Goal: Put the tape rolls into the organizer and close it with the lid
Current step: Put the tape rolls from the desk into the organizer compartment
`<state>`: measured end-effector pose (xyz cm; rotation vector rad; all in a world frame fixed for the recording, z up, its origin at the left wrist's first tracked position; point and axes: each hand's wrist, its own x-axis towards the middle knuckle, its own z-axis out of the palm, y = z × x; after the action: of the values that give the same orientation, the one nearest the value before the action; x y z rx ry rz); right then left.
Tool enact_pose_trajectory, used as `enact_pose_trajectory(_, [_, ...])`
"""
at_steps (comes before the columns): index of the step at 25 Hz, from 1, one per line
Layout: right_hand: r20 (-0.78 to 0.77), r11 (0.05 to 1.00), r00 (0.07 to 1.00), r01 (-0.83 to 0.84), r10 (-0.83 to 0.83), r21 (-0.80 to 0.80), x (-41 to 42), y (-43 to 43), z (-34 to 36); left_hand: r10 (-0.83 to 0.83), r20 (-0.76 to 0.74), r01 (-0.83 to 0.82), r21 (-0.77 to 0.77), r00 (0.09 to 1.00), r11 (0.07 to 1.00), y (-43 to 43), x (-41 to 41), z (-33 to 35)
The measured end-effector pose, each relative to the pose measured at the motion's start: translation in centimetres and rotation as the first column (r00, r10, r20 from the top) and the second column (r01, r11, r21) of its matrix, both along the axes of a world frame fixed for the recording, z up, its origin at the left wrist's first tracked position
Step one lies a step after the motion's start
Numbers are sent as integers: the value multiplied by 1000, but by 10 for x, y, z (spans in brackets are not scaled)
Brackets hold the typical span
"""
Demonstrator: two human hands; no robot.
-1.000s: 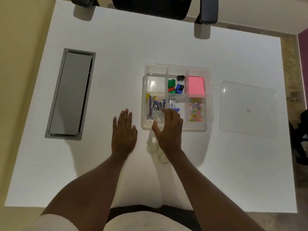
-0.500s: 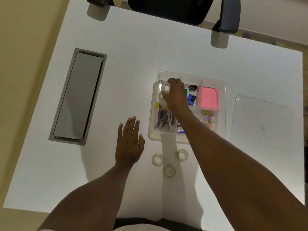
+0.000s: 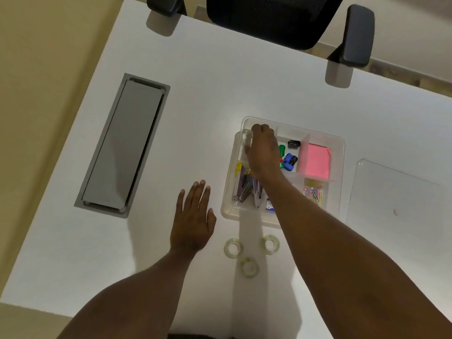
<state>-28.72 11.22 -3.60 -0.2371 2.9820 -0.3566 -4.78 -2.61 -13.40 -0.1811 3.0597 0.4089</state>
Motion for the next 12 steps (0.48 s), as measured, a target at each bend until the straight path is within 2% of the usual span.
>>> enact_pose_trajectory(2, [-98,1000,995,-11,12,9,11,3,7,3,-5,-3,0,1000,1000,0,-1,1])
enact_pose_trajectory(5, [-221,998,975,-7,-6,-60,36,9,18,-16,-28,17,19,999,1000,0,-1,5])
enact_pose_trajectory(12, [-292,981,956,-29,-29,-194,132,28,22,-8,-57,11,45,998,999,1,-1,18])
